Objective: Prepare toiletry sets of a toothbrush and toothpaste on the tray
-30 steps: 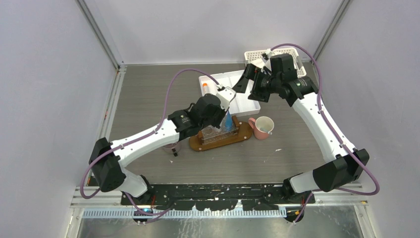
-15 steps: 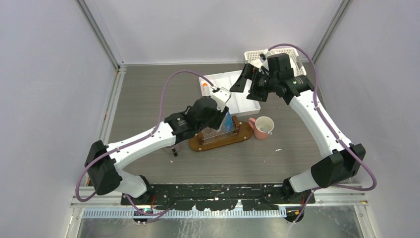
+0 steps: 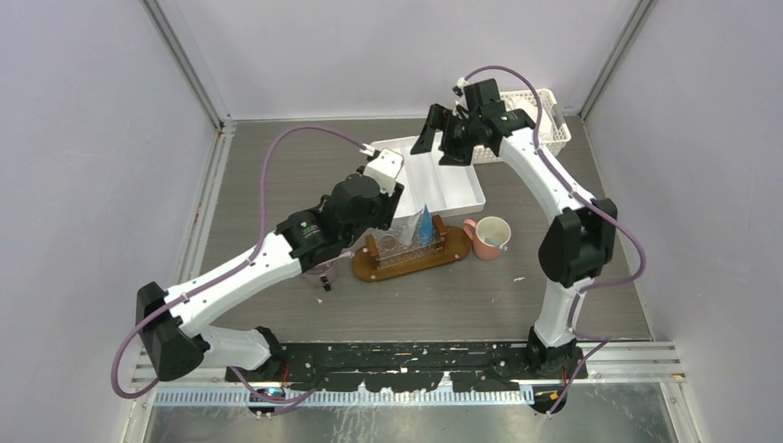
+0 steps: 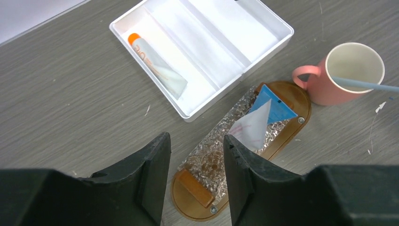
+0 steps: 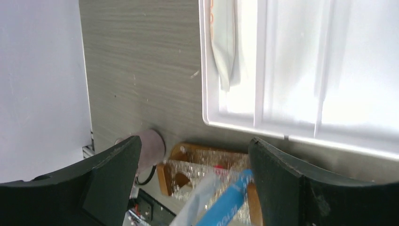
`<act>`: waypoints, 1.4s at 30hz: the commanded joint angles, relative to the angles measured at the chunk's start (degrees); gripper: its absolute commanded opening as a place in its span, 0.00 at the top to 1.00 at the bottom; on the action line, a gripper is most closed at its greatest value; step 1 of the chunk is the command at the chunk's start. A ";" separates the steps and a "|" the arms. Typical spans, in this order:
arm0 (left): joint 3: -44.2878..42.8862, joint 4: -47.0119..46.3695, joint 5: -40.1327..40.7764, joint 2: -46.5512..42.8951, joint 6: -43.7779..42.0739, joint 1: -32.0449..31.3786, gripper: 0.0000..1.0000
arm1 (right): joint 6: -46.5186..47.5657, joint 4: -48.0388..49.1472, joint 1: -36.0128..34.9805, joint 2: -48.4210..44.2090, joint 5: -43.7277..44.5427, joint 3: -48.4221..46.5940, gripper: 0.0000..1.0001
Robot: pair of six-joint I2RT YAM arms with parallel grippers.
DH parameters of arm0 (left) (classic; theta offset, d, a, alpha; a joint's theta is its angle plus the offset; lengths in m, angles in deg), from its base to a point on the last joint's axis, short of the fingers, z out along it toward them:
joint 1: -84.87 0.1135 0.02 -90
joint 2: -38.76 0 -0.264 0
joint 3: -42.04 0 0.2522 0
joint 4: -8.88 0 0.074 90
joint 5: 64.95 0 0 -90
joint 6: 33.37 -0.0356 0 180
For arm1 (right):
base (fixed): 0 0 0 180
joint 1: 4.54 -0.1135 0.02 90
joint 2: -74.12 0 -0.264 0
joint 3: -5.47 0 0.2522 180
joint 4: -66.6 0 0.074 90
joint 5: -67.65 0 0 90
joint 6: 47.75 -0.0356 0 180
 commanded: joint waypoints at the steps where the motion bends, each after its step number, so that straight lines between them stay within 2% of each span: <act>1: 0.43 1.51 4.99 -4.52 2.88 0.46 0.54 | 4.82 1.88 -0.21 8.08 -1.57 -10.49 0.11; 9: 2.00 4.79 6.69 -8.41 6.69 0.48 0.54 | 13.24 -3.42 -2.26 26.11 -2.41 -27.45 0.21; 13: 4.02 4.12 6.34 -9.78 8.61 0.48 0.33 | 16.93 -5.58 -2.97 32.39 -4.32 -32.13 0.21; 15: 5.78 2.08 5.89 -10.72 8.81 0.48 0.30 | 18.57 -6.08 -3.97 34.18 -4.74 -33.02 0.22; 22: 6.56 0.98 5.35 -9.64 7.69 0.89 0.30 | 20.00 -5.59 -5.19 38.07 -5.83 -32.87 0.26; 31: 8.01 -0.25 3.56 -9.80 7.24 2.78 0.29 | 21.82 -5.35 -7.21 40.87 -2.55 -31.95 0.25; 38: 9.05 -0.66 2.35 -10.45 7.27 3.79 0.30 | 23.70 -5.43 -8.52 42.89 -0.10 -33.14 0.16; 42: 9.56 -0.93 1.78 -10.47 7.24 4.35 0.30 | 24.29 -5.19 -8.79 43.60 -0.88 -32.52 0.16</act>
